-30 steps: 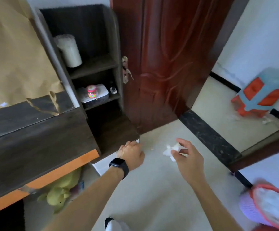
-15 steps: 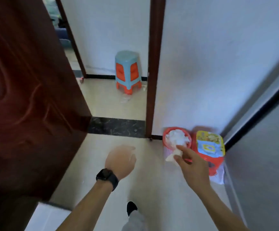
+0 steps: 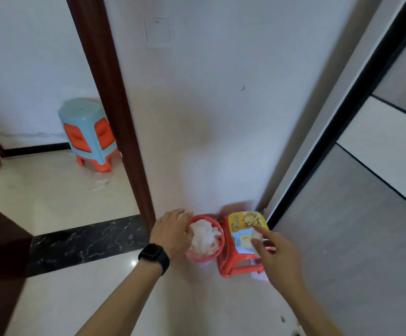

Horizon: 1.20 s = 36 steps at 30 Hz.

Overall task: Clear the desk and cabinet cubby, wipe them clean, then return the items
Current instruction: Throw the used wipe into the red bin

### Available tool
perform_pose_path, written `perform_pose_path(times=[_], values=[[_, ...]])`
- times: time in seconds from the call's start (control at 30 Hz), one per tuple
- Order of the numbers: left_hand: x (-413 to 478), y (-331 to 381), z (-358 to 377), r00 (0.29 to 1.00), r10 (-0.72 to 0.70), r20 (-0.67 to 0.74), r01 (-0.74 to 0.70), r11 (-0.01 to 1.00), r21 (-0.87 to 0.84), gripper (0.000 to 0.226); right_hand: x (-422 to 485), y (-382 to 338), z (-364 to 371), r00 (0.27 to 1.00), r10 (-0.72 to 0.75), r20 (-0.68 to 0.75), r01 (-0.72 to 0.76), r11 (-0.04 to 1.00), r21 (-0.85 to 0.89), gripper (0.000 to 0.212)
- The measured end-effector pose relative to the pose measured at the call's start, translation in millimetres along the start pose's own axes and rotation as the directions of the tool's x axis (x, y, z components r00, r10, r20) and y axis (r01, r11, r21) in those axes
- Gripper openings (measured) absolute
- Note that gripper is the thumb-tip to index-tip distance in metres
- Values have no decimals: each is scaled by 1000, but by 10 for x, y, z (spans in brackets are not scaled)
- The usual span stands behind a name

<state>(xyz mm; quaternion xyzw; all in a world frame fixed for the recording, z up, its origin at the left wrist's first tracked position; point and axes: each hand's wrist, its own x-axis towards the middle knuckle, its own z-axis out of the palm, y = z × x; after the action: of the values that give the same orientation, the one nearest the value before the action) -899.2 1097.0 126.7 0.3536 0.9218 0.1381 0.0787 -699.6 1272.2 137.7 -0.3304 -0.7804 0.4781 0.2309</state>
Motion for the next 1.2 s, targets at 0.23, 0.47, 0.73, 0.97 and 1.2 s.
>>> perform_pose_path(times=[0.23, 0.47, 0.73, 0.97, 1.2], values=[[1074, -348, -233, 992, -10, -129, 28, 990, 137, 64, 953, -69, 394, 1000, -1, 9, 1, 1000, 24, 35], [2174, -615, -511, 897, 42, -440, 114, 940, 322, 82, 2068, 162, 923, 998, 9, 57, -4, 995, -95, 22], [3300, -896, -427, 874, -137, -467, 303, 905, 300, 80, 3247, 1229, 1937, 845, 140, 517, 154, 861, -484, 40], [3438, -1113, -242, 865, -85, -494, 295, 883, 364, 81, 3741, 1373, 2235, 548, 338, 765, 375, 719, -586, 48], [3088, -969, -523, 931, -193, -309, 298, 891, 342, 77, 4011, 269, 2458, 489, 55, 871, 546, 759, -355, 36]])
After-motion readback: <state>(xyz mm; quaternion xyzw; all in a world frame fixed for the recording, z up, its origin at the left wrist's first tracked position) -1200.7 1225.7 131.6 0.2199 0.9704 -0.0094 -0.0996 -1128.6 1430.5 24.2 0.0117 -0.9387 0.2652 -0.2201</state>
